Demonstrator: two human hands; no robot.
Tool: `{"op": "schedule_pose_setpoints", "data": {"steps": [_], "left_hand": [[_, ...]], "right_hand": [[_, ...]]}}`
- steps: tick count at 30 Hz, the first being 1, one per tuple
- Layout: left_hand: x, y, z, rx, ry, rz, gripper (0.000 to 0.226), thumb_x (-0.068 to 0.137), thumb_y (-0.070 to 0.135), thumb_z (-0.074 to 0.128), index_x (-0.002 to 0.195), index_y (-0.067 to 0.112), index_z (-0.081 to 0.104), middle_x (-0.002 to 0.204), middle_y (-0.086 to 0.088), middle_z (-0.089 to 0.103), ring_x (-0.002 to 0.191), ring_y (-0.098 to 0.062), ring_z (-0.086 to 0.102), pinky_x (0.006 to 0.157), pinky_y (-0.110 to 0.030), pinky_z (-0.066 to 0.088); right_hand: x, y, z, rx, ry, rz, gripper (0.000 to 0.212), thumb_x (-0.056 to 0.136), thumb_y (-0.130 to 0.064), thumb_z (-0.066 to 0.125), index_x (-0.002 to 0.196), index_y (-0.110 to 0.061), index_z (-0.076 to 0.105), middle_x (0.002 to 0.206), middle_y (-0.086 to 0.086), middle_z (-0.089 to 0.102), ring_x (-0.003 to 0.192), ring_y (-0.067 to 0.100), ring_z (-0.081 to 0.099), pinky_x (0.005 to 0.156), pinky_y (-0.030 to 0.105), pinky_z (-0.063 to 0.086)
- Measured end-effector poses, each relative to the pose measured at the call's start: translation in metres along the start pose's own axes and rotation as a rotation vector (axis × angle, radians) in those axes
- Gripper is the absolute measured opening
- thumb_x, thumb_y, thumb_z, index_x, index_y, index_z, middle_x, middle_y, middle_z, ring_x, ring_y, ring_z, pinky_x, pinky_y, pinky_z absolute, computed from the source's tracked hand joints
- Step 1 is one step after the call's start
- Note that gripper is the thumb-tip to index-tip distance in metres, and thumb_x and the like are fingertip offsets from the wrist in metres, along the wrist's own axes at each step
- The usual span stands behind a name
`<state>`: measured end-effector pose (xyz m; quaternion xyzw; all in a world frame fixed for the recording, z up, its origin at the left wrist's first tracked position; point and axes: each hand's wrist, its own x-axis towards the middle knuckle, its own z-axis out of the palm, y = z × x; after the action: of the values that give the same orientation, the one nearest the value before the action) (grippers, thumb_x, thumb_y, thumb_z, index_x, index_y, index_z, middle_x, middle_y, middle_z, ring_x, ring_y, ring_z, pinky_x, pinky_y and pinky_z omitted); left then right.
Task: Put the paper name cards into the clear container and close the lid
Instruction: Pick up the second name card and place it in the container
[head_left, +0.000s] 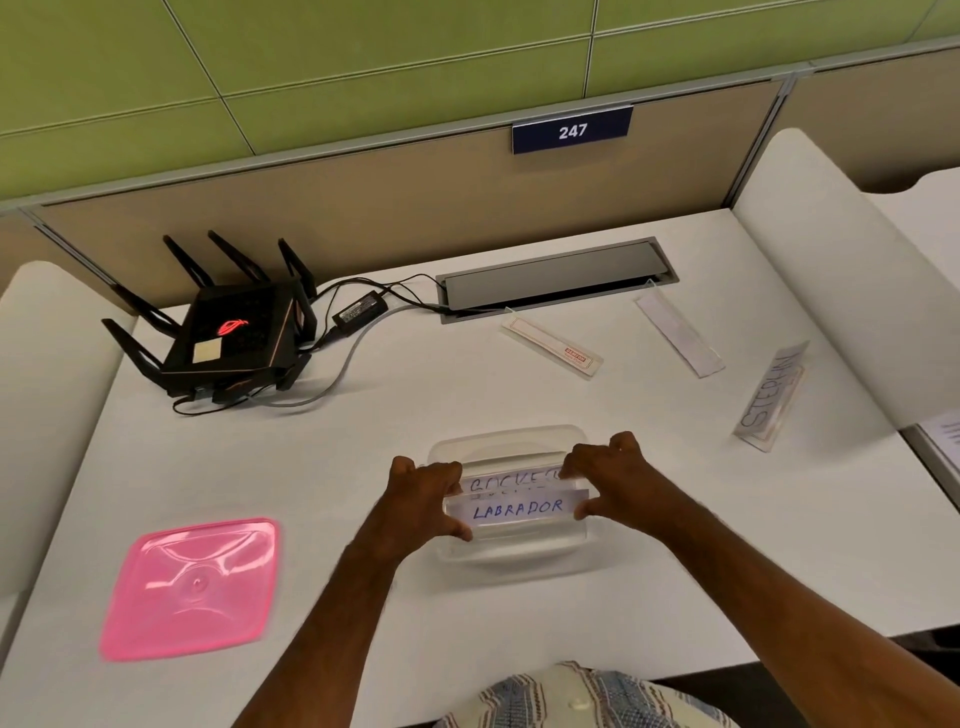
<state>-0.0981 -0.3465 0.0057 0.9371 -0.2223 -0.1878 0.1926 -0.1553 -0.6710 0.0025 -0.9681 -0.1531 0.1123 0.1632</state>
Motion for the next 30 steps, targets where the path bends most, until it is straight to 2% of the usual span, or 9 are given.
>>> {"op": "schedule_pose_setpoints", "data": {"steps": [3, 5, 9, 14, 16, 20, 23, 25, 30], "left_hand": [[0.002, 0.003, 0.000, 0.006, -0.038, -0.017, 0.059, 0.055, 0.063, 0.087, 0.089, 0.029, 0.053, 0.087, 0.021, 0.060, 0.091, -0.015, 0.028, 0.071, -0.033, 0.049], [0.005, 0.006, 0.001, 0.057, -0.058, -0.009, 0.053, 0.059, 0.059, 0.087, 0.090, 0.028, 0.057, 0.089, 0.019, 0.062, 0.093, -0.016, 0.030, 0.072, -0.034, 0.048], [0.009, 0.009, 0.003, 0.157, -0.075, 0.007, 0.039, 0.068, 0.055, 0.083, 0.085, 0.029, 0.060, 0.076, 0.017, 0.055, 0.092, -0.014, 0.027, 0.063, -0.028, 0.037], [0.012, 0.007, 0.006, 0.185, -0.092, 0.018, 0.029, 0.075, 0.051, 0.079, 0.085, 0.029, 0.061, 0.075, 0.014, 0.049, 0.092, -0.014, 0.024, 0.065, -0.027, 0.035], [0.014, 0.006, 0.007, 0.204, -0.082, 0.020, 0.028, 0.077, 0.049, 0.078, 0.089, 0.028, 0.065, 0.077, 0.013, 0.050, 0.092, -0.013, 0.022, 0.067, -0.027, 0.034], [0.016, 0.005, 0.010, 0.261, -0.075, 0.021, 0.030, 0.080, 0.047, 0.076, 0.100, 0.026, 0.071, 0.089, 0.005, 0.061, 0.091, -0.013, 0.019, 0.071, -0.028, 0.034], [0.016, 0.006, 0.013, 0.305, -0.071, 0.021, 0.028, 0.083, 0.045, 0.075, 0.101, 0.024, 0.073, 0.094, 0.001, 0.066, 0.092, -0.016, 0.023, 0.073, -0.029, 0.035], [0.016, 0.007, 0.014, 0.323, -0.062, 0.017, 0.026, 0.083, 0.043, 0.075, 0.099, 0.023, 0.074, 0.093, 0.000, 0.067, 0.097, -0.021, 0.032, 0.072, -0.029, 0.036], [0.015, 0.007, 0.017, 0.335, -0.073, 0.012, 0.027, 0.084, 0.037, 0.075, 0.103, 0.018, 0.073, 0.097, -0.005, 0.068, 0.102, -0.025, 0.039, 0.075, -0.031, 0.046]], "right_hand": [[0.003, -0.002, -0.002, -0.062, -0.028, -0.008, 0.048, 0.083, -0.041, 0.078, 0.125, -0.024, 0.064, 0.121, -0.010, 0.066, 0.102, 0.021, 0.059, 0.099, 0.039, 0.031], [0.005, -0.004, -0.002, -0.089, -0.060, 0.014, 0.043, 0.087, -0.040, 0.074, 0.127, -0.026, 0.063, 0.124, -0.011, 0.065, 0.106, 0.024, 0.052, 0.098, 0.037, 0.033], [0.008, -0.004, 0.002, -0.136, -0.085, 0.042, 0.040, 0.094, -0.037, 0.067, 0.132, -0.027, 0.060, 0.129, -0.009, 0.064, 0.114, 0.025, 0.042, 0.096, 0.031, 0.038], [0.011, -0.005, 0.011, -0.232, -0.072, -0.029, 0.032, 0.098, -0.027, 0.061, 0.129, -0.021, 0.065, 0.125, -0.003, 0.068, 0.115, 0.019, 0.065, 0.120, 0.045, 0.007], [0.009, -0.005, 0.017, -0.246, -0.038, -0.041, 0.026, 0.094, -0.022, 0.067, 0.119, -0.017, 0.070, 0.115, -0.001, 0.073, 0.107, 0.021, 0.070, 0.122, 0.055, 0.007], [0.009, -0.004, 0.022, -0.268, 0.051, -0.099, 0.018, 0.071, -0.012, 0.088, 0.085, -0.015, 0.077, 0.079, -0.002, 0.075, 0.073, 0.020, 0.075, 0.111, 0.065, 0.029], [0.013, -0.001, 0.030, -0.288, 0.001, -0.070, 0.011, 0.086, -0.019, 0.075, 0.097, -0.017, 0.074, 0.093, -0.003, 0.076, 0.089, 0.019, 0.074, 0.117, 0.062, 0.015], [0.016, -0.001, 0.031, -0.302, -0.057, -0.033, 0.015, 0.093, -0.023, 0.067, 0.106, -0.018, 0.072, 0.103, -0.003, 0.075, 0.099, 0.020, 0.071, 0.120, 0.059, 0.006], [0.018, -0.002, 0.027, -0.292, -0.106, -0.019, 0.023, 0.092, -0.028, 0.067, 0.114, -0.023, 0.072, 0.110, -0.004, 0.073, 0.108, 0.017, 0.068, 0.120, 0.056, 0.004]]}}
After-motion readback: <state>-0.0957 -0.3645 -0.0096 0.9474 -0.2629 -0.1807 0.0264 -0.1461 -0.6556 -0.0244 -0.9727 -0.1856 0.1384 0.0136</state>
